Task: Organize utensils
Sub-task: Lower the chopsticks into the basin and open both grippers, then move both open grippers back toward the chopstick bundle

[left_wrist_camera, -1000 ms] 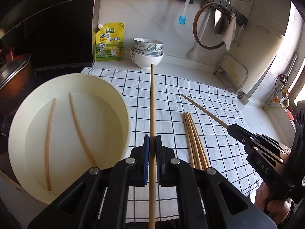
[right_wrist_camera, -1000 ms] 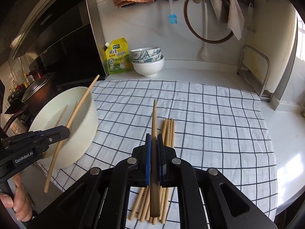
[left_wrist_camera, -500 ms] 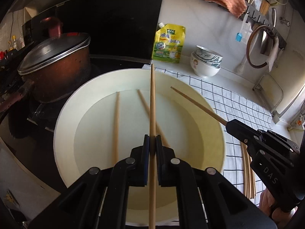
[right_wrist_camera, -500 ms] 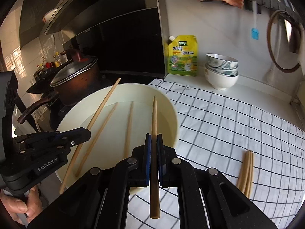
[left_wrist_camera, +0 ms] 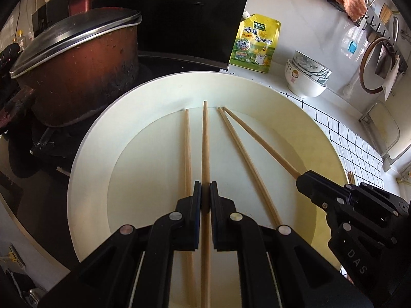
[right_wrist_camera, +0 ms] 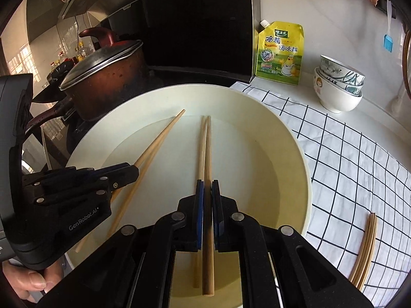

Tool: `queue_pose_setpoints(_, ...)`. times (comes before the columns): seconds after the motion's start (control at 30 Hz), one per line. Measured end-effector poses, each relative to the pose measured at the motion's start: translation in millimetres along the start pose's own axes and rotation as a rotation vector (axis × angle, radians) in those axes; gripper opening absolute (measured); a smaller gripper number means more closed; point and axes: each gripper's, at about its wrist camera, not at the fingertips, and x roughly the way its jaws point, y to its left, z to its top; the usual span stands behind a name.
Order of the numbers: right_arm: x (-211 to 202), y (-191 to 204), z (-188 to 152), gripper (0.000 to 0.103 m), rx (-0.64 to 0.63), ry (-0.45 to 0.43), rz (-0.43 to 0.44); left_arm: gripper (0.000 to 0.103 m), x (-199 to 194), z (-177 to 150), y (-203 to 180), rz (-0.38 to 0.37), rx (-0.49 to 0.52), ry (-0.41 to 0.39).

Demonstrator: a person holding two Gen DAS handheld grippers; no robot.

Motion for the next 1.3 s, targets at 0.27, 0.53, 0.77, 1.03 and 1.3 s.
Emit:
queue_pose_setpoints(0.27,-13.4,-4.2,-5.3,0.038,0.003,-0.027,-0.014,0.052,-11.9,-3.2,7.9,0.041,-0.033,-0.047)
queue_pose_setpoints(0.53,-25.4,-8.5,-15.6,0.038,0.021,-0.044,-0.011,0.054,-26.7,-12.7,10.3,0.053,-0.058,-0.068)
queue_pose_setpoints(0.77,-39.9,-14.0,-29.0,0.038,0.037,-0.068,-0.032,0.060,-40.2,-24.3,0.1,0.061,-0.042,-0.088)
queue_pose_setpoints(1.03,-58.0,-28.9,-47.9,0.040,0.082,-0.085,-0.035,0.061,-52.3,-37.6,-16.9,0.070,-0.018,-0.106)
queue_pose_setpoints(1.3,-84.6,-48.6,-64.5,0.041,0.110,-0.118,-0.061,0.064,-59.7,-48.6,-43.7,0.046,0.005,-0.112)
